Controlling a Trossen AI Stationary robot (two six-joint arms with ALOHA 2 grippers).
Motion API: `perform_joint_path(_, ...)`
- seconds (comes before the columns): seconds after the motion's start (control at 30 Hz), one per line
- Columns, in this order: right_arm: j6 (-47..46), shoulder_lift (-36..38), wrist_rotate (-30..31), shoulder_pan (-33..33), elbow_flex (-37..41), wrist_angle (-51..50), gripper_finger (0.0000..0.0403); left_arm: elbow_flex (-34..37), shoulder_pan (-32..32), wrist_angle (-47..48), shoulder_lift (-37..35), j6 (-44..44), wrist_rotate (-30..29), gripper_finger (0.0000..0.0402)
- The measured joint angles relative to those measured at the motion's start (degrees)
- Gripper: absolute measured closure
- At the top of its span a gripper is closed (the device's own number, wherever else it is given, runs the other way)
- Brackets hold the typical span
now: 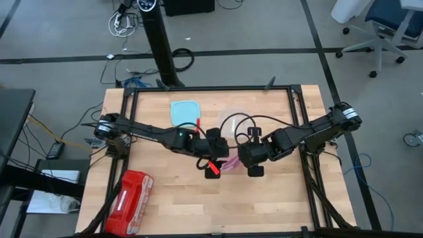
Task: Roll bandage
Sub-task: Close the transparent zip bag
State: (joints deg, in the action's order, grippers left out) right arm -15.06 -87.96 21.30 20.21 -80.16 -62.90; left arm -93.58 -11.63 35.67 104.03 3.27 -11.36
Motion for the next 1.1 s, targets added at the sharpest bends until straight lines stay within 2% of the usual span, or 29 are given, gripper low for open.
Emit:
perform_joint_path(0.17,-4.84,0.00,0.07,0.05,0.00,-2.74,0.0403,0.22,-1.86,6.99,-0.25,5.06,-0.16,0.0188)
perform_joint_path(0.33,-7.23,0.01,1.35,0.76,0.00,-3.30,0.0403,3.67,-4.79,8.35,-0.28,10.75,-6.47,0.0188)
perform_joint_path(0.6,-7.29,0.46,1.53,1.81,0.00,-2.42,0.0403,9.51,-7.82,5.14,-0.27,16.48,-16.54,0.0188)
perform_joint_path(1.1,-7.42,0.48,2.54,1.77,0.00,0.07,0.0403,14.14,-8.40,-3.89,-0.27,16.91,-13.49,0.0188)
